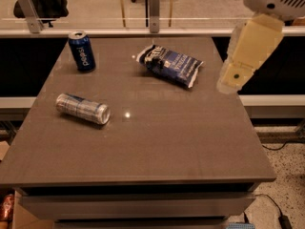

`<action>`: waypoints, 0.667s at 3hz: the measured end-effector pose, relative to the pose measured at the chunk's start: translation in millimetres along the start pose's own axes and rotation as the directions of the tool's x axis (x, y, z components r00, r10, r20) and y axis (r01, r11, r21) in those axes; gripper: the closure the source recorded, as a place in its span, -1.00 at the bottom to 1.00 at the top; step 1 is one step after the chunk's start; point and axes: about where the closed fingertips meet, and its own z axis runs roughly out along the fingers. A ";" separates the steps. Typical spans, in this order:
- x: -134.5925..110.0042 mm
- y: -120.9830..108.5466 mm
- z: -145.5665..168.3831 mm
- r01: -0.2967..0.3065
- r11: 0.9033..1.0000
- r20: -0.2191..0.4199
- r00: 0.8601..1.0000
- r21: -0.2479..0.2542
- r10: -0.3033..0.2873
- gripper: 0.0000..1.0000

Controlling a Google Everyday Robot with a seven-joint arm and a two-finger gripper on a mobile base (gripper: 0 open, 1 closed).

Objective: Pick redbull can

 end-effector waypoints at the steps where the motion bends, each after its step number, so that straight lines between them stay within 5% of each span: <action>1: -34.4 -0.1 21.6 -0.014 0.998 -0.002 1.000 -0.059 0.014 -1.00; 2: -72.9 4.1 50.1 -0.046 0.992 -0.017 0.999 -0.118 0.045 -1.00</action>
Offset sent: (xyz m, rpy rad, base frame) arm 0.0539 0.1294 -0.0580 0.0381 0.2550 -0.0588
